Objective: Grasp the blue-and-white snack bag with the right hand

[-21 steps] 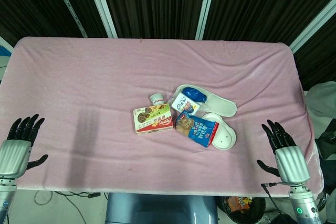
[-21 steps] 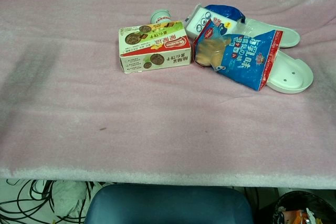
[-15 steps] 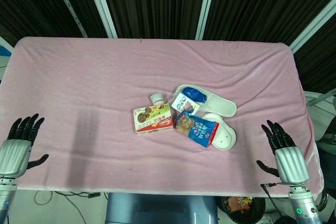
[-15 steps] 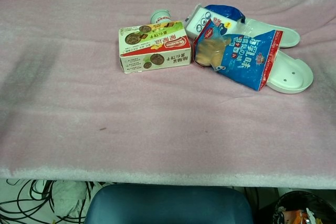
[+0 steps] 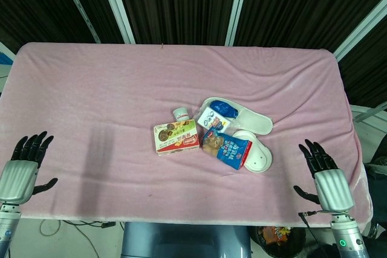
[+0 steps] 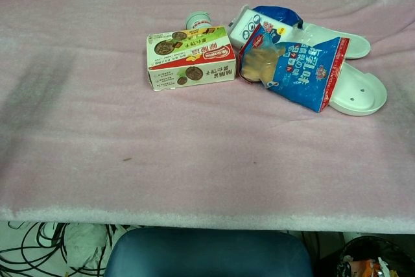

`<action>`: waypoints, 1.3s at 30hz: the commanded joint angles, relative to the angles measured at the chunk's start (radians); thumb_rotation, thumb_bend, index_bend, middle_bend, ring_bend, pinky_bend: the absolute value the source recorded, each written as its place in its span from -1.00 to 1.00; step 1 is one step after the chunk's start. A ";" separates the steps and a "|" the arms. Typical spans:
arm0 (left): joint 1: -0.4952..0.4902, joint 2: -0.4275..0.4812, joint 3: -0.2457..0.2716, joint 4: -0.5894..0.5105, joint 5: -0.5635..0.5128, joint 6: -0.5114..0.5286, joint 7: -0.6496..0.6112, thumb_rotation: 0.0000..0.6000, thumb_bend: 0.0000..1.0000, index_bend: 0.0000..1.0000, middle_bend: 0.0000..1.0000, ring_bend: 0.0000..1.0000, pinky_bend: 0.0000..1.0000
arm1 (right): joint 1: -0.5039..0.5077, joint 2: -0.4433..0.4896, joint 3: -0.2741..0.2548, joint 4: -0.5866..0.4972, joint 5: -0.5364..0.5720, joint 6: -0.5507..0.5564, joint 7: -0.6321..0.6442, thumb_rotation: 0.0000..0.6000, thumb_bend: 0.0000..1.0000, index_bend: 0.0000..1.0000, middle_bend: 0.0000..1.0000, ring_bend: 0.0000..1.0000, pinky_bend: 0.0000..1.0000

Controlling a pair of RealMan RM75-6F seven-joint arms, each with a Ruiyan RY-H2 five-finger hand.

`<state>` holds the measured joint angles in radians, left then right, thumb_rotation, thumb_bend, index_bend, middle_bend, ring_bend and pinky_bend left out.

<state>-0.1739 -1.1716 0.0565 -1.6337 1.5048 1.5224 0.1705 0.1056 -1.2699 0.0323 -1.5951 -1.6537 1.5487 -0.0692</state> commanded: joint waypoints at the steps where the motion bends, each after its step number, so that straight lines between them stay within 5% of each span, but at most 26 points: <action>1: 0.001 0.001 -0.003 -0.002 0.001 -0.002 -0.001 1.00 -1.00 -1.00 -1.00 -1.00 -1.00 | 0.003 0.000 0.003 -0.013 0.005 -0.006 0.002 1.00 -0.84 -1.00 -1.00 -1.00 -0.55; 10: 0.001 0.004 -0.014 -0.005 -0.007 -0.021 -0.018 1.00 -1.00 -1.00 -1.00 -1.00 -1.00 | 0.068 -0.044 0.019 -0.128 -0.005 -0.095 -0.073 1.00 -1.00 -1.00 -1.00 -1.00 -0.55; 17: -0.002 0.013 -0.023 -0.012 -0.020 -0.045 -0.039 1.00 -1.00 -1.00 -1.00 -1.00 -1.00 | 0.180 -0.209 0.089 -0.163 0.101 -0.266 -0.259 1.00 -1.00 -1.00 -1.00 -1.00 -0.55; 26: -0.003 0.033 -0.033 -0.023 -0.031 -0.070 -0.083 1.00 -1.00 -1.00 -1.00 -1.00 -1.00 | 0.306 -0.447 0.185 -0.025 0.239 -0.369 -0.446 1.00 -0.99 -1.00 -1.00 -1.00 -0.55; 39: -0.006 0.051 -0.044 -0.039 -0.046 -0.105 -0.109 1.00 -1.00 -1.00 -1.00 -1.00 -1.00 | 0.393 -0.588 0.218 0.207 0.318 -0.410 -0.517 1.00 -0.86 -1.00 -1.00 -0.99 -0.55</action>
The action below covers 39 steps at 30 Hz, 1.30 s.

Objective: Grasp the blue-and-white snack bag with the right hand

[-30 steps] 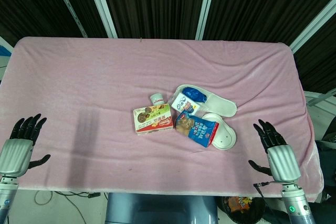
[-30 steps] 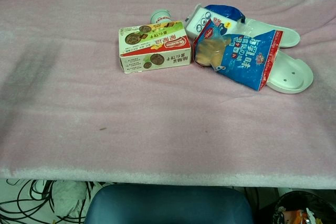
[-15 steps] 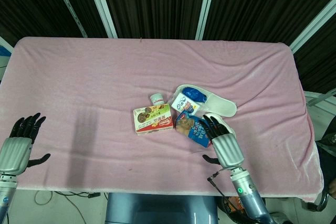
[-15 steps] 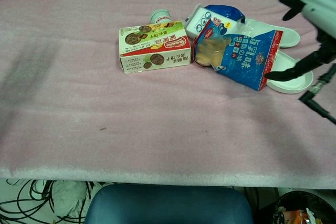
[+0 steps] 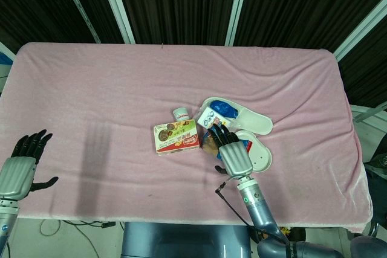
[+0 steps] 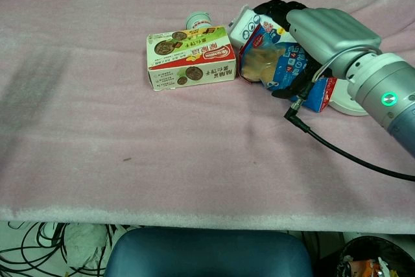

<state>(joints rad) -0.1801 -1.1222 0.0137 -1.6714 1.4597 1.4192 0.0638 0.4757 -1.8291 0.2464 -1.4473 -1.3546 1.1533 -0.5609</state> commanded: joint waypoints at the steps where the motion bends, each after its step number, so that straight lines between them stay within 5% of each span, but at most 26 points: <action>1: 0.000 0.002 -0.002 -0.002 -0.002 -0.003 -0.004 1.00 -1.00 -1.00 -1.00 -1.00 -1.00 | 0.027 -0.033 0.002 0.076 0.025 -0.021 -0.031 1.00 -0.82 -0.97 -0.95 -0.96 -0.52; 5: 0.001 0.005 -0.006 -0.006 -0.002 -0.006 -0.007 1.00 -1.00 -1.00 -1.00 -1.00 -1.00 | 0.029 -0.042 -0.011 0.105 0.036 -0.025 -0.026 1.00 -0.65 -0.54 -0.52 -0.57 -0.18; 10: 0.002 0.004 -0.007 -0.007 0.003 -0.007 -0.004 1.00 -1.00 -1.00 -1.00 -1.00 -1.00 | 0.022 -0.034 -0.033 0.109 0.018 -0.005 -0.003 1.00 -0.31 0.42 0.31 0.28 0.47; 12: 0.003 0.004 -0.007 -0.008 0.006 -0.006 -0.005 1.00 -1.00 -1.00 -1.00 -1.00 -1.00 | 0.021 -0.027 -0.038 0.104 0.001 0.008 0.011 1.00 -0.24 0.53 0.39 0.37 0.53; 26: 0.011 -0.003 -0.014 -0.007 0.019 0.005 -0.002 1.00 -1.00 -1.00 -1.00 -1.00 -1.00 | -0.012 0.161 0.015 -0.156 -0.164 0.215 0.179 1.00 -0.21 0.56 0.41 0.38 0.53; 33: 0.014 -0.007 -0.011 -0.008 0.029 0.005 0.007 1.00 -1.00 -1.00 -1.00 -1.00 -1.00 | -0.151 0.351 -0.097 -0.289 -0.232 0.331 0.290 1.00 -0.21 0.56 0.40 0.38 0.53; 39: 0.015 -0.012 -0.008 -0.007 0.041 0.006 0.024 1.00 -1.00 -1.00 -1.00 -1.00 -1.00 | -0.264 0.457 -0.217 -0.235 -0.318 0.450 0.445 1.00 -0.21 0.56 0.39 0.37 0.53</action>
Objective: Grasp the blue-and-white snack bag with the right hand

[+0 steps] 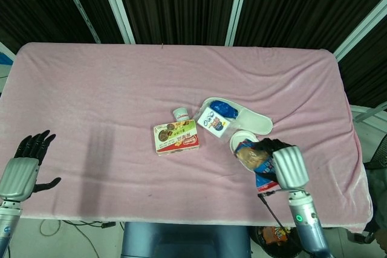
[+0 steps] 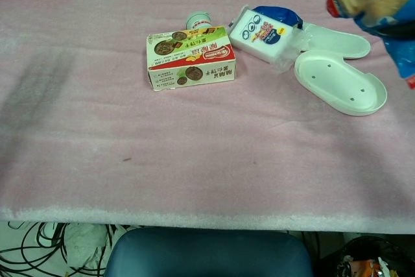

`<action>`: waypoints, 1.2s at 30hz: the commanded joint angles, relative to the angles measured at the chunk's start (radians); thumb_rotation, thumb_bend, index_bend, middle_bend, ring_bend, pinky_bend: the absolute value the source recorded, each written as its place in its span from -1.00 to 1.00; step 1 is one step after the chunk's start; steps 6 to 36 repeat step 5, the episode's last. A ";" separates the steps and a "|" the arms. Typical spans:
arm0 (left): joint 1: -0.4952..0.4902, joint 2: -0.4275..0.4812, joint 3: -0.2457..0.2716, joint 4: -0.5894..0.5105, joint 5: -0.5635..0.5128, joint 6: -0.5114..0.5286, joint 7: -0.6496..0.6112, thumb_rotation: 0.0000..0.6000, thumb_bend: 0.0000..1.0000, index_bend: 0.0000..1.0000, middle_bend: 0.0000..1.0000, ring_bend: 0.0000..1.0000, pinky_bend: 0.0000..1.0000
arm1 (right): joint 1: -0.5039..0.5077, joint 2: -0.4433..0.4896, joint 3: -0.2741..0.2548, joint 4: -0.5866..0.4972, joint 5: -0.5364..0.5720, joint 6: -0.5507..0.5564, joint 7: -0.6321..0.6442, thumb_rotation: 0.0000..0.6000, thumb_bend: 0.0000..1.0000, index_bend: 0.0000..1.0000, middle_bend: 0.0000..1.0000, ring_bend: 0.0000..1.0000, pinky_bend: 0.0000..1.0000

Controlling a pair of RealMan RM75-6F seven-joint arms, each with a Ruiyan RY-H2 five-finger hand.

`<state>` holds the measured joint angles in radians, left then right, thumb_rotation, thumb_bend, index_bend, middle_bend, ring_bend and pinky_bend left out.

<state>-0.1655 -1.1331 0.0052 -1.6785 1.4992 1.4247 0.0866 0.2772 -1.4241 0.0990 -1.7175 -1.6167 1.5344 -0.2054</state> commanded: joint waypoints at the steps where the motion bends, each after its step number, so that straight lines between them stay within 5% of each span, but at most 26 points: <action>1: 0.000 -0.001 0.000 0.001 0.004 0.001 0.001 1.00 -1.00 -1.00 -1.00 -1.00 -1.00 | -0.075 0.064 -0.083 0.057 -0.068 0.079 0.108 1.00 -0.21 0.56 0.39 0.37 0.53; 5: 0.002 0.000 -0.002 0.003 0.010 0.006 -0.002 1.00 -1.00 -1.00 -1.00 -1.00 -1.00 | -0.102 0.083 -0.087 0.130 -0.084 0.131 0.183 1.00 -0.21 0.56 0.39 0.37 0.53; 36: 0.002 0.000 -0.002 0.003 0.010 0.006 -0.002 1.00 -1.00 -1.00 -1.00 -1.00 -1.00 | -0.102 0.083 -0.087 0.130 -0.084 0.131 0.183 1.00 -0.21 0.56 0.39 0.37 0.53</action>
